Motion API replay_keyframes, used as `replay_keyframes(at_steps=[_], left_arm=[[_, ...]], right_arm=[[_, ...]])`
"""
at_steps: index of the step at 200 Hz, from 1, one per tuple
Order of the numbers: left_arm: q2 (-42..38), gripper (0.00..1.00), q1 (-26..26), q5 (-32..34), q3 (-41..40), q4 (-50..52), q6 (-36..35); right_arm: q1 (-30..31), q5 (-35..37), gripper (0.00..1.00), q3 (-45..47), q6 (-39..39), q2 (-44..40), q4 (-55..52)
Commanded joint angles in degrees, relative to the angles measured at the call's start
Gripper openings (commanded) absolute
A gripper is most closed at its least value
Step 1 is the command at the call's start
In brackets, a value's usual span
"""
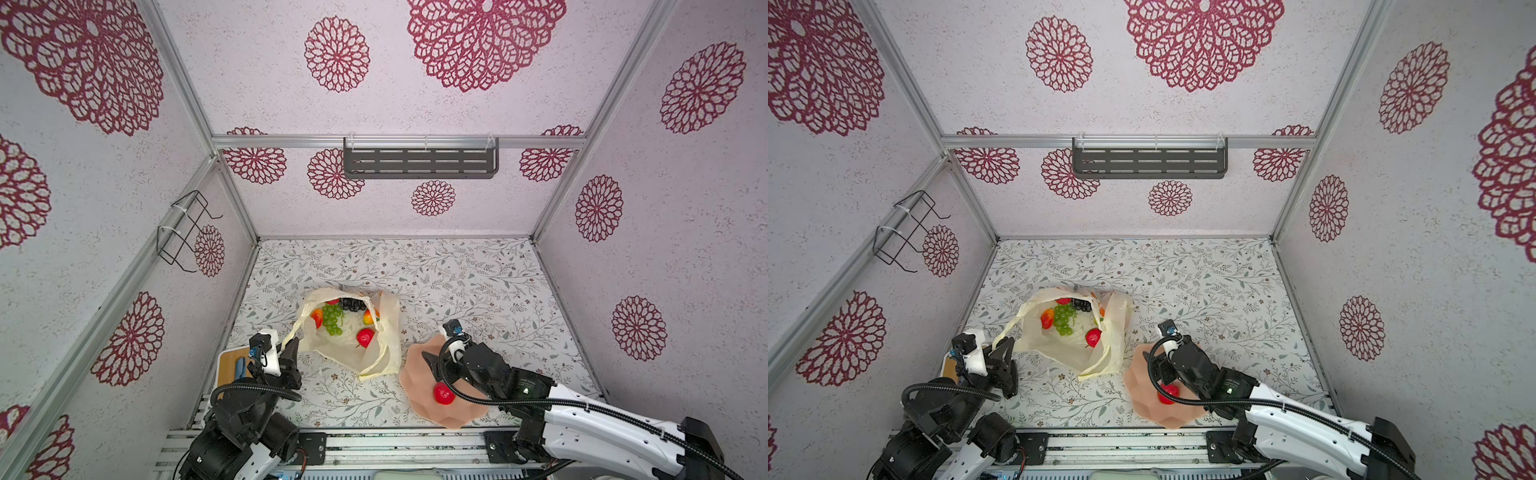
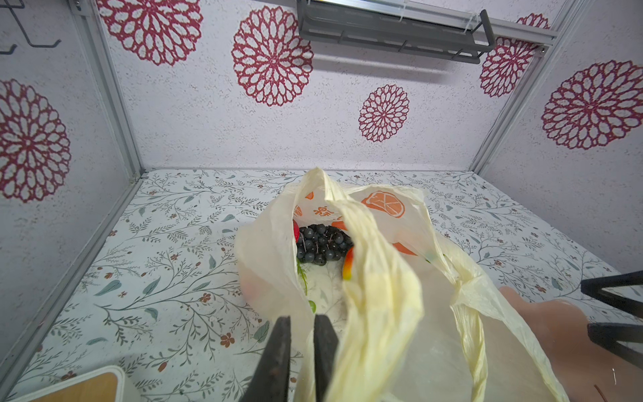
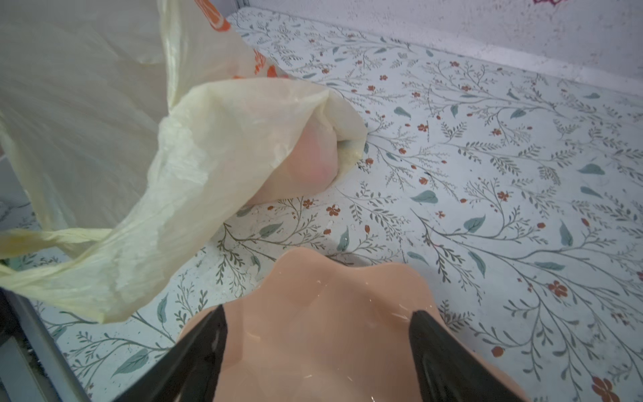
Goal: Take fruits out of the plastic bag
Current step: Place the fake fruit on the plate, then adjust the plastic bag at the center of the board.
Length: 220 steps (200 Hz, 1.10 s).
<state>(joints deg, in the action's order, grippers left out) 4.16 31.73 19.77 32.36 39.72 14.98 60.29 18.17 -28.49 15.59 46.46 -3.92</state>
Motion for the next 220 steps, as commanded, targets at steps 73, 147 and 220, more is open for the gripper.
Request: replay_keyframes(at_steps=[73,147,220], left_arm=[[0.5,0.19,0.2,-1.4,-0.5,-1.1,-1.0],[0.4,0.19,0.0,-2.2,-0.7,-1.3,-1.3],[0.6,0.12,-0.1,-2.8,-0.7,-1.4,-1.4]], right_arm=[[-0.2,-13.0,0.73,-11.7,-20.4,14.4,19.8],[-0.4,-13.0,0.37,-43.4,-18.9,46.1,14.3],[-2.5,-17.4,0.30,-53.7,-9.9,56.5,12.7]])
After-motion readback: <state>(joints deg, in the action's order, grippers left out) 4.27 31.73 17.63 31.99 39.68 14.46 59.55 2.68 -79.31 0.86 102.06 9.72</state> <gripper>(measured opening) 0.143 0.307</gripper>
